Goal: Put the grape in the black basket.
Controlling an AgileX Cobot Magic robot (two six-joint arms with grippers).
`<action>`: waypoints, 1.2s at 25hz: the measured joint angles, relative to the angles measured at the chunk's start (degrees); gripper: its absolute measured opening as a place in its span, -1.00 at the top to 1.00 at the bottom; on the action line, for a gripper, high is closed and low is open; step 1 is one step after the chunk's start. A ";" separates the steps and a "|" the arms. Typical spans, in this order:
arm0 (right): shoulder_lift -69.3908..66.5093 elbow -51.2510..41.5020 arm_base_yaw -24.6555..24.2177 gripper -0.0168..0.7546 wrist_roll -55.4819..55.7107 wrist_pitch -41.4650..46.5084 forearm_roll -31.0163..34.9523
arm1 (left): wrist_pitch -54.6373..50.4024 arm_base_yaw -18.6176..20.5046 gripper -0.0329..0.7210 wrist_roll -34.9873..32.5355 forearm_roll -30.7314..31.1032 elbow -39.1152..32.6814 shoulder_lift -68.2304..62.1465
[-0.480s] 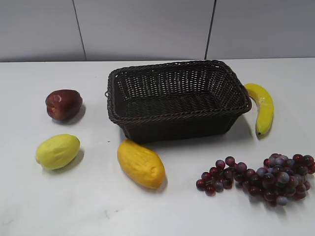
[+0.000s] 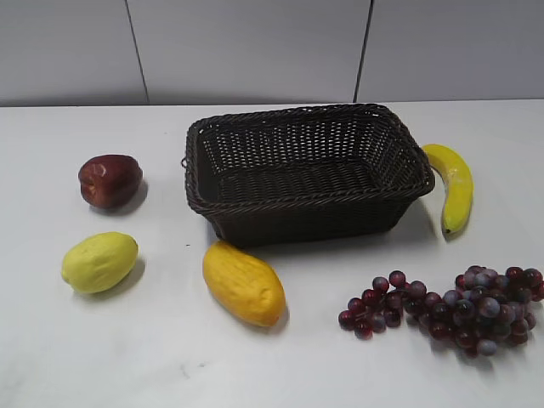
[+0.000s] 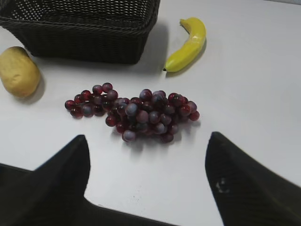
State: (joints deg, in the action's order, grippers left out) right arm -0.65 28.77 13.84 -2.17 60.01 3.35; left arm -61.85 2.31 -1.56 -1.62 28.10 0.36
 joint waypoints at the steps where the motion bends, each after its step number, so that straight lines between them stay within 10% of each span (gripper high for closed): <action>1: -1.56 0.00 0.00 -0.49 1.04 0.00 -0.66 | 0.00 0.00 -0.55 0.00 0.00 0.00 0.00; 8: -23.20 4.23 0.00 -0.28 3.13 -0.29 0.08 | 0.00 0.00 -0.55 0.00 0.00 0.00 0.00; 13: -40.43 10.80 0.00 -0.54 1.71 -0.87 0.81 | 0.00 0.00 -0.55 0.00 0.00 0.00 0.00; 30: -78.31 18.32 0.00 -0.68 -36.69 -6.72 3.74 | 0.00 0.00 -0.55 0.00 0.00 0.00 0.00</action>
State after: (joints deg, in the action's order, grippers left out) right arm -78.96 47.09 13.84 -38.85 53.30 7.09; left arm -61.85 2.31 -1.56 -1.62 28.10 0.36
